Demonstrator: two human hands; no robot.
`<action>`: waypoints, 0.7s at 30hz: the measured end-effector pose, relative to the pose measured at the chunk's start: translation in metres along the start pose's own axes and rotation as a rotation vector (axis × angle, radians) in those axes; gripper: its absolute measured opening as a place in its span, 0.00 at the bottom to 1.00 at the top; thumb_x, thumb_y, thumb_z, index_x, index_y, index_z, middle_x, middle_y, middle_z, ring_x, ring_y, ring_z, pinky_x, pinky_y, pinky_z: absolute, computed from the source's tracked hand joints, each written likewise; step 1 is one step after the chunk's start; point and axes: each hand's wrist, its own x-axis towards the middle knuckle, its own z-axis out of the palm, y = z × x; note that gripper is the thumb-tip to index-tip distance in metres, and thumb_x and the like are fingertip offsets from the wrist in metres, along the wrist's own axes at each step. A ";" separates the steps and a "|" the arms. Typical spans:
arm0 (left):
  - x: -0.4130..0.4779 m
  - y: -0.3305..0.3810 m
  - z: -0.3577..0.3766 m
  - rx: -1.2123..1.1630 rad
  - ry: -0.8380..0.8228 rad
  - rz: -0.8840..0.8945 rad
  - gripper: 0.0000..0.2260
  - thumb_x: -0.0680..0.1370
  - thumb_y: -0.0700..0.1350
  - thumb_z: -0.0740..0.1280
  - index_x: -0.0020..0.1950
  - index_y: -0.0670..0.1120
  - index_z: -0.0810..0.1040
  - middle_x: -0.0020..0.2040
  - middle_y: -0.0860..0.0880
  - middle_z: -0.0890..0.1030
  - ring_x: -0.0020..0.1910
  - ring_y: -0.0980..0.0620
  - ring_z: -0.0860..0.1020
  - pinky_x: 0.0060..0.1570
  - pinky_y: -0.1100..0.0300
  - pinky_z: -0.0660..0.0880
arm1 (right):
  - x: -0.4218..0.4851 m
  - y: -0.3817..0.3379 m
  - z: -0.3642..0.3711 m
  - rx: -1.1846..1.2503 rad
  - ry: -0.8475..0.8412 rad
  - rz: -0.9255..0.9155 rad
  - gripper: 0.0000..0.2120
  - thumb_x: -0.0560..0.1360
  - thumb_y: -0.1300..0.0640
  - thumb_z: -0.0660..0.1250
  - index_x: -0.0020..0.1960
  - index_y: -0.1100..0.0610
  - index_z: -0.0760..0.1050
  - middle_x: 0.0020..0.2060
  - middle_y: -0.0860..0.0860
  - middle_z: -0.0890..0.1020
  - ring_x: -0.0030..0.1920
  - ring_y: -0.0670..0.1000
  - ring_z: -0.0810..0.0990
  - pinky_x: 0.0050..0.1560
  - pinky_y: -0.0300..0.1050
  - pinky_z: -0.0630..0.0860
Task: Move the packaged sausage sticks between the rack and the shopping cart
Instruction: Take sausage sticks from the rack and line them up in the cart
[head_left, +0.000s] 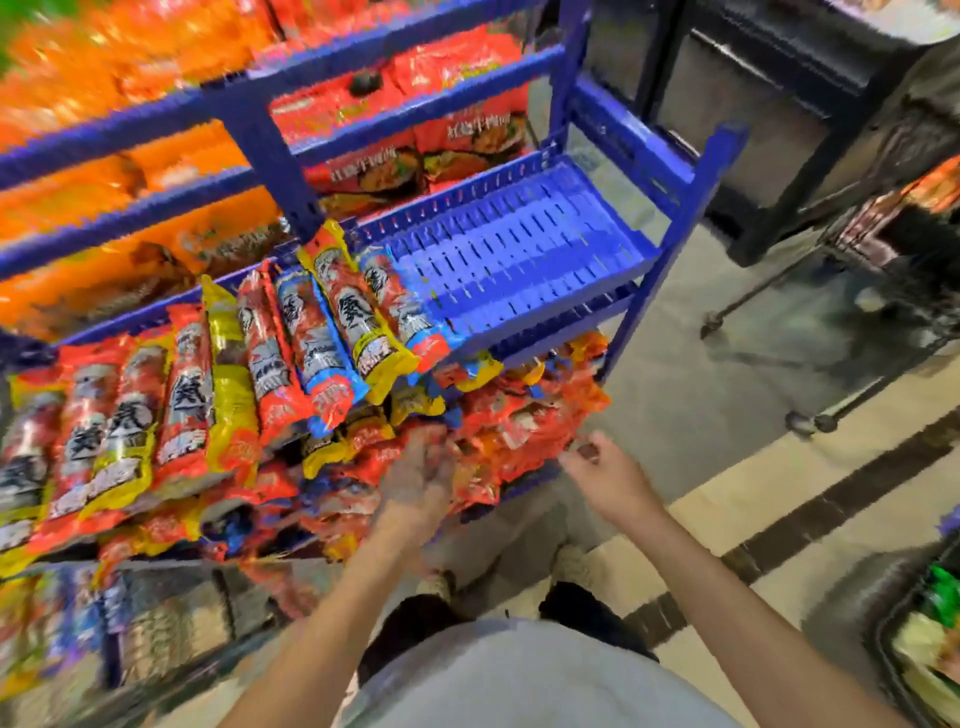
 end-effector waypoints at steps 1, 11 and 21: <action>0.001 0.007 0.004 -0.032 0.079 -0.022 0.15 0.78 0.42 0.65 0.64 0.50 0.73 0.40 0.52 0.80 0.42 0.46 0.80 0.42 0.54 0.74 | 0.012 -0.008 -0.005 0.007 -0.016 -0.045 0.20 0.69 0.38 0.65 0.59 0.45 0.72 0.46 0.48 0.82 0.50 0.56 0.81 0.52 0.52 0.77; 0.046 0.054 0.029 -0.017 0.209 -0.381 0.24 0.72 0.50 0.62 0.67 0.48 0.71 0.52 0.39 0.82 0.49 0.37 0.81 0.49 0.45 0.78 | 0.083 -0.100 0.005 0.047 -0.296 -0.176 0.33 0.74 0.37 0.63 0.76 0.44 0.59 0.57 0.53 0.77 0.51 0.55 0.78 0.52 0.54 0.75; 0.051 0.058 0.032 -0.172 0.119 -0.441 0.25 0.74 0.47 0.61 0.71 0.55 0.67 0.50 0.44 0.84 0.40 0.40 0.83 0.38 0.48 0.82 | 0.087 -0.128 0.009 0.276 -0.340 0.009 0.26 0.78 0.47 0.66 0.70 0.60 0.67 0.49 0.60 0.84 0.36 0.52 0.85 0.32 0.44 0.80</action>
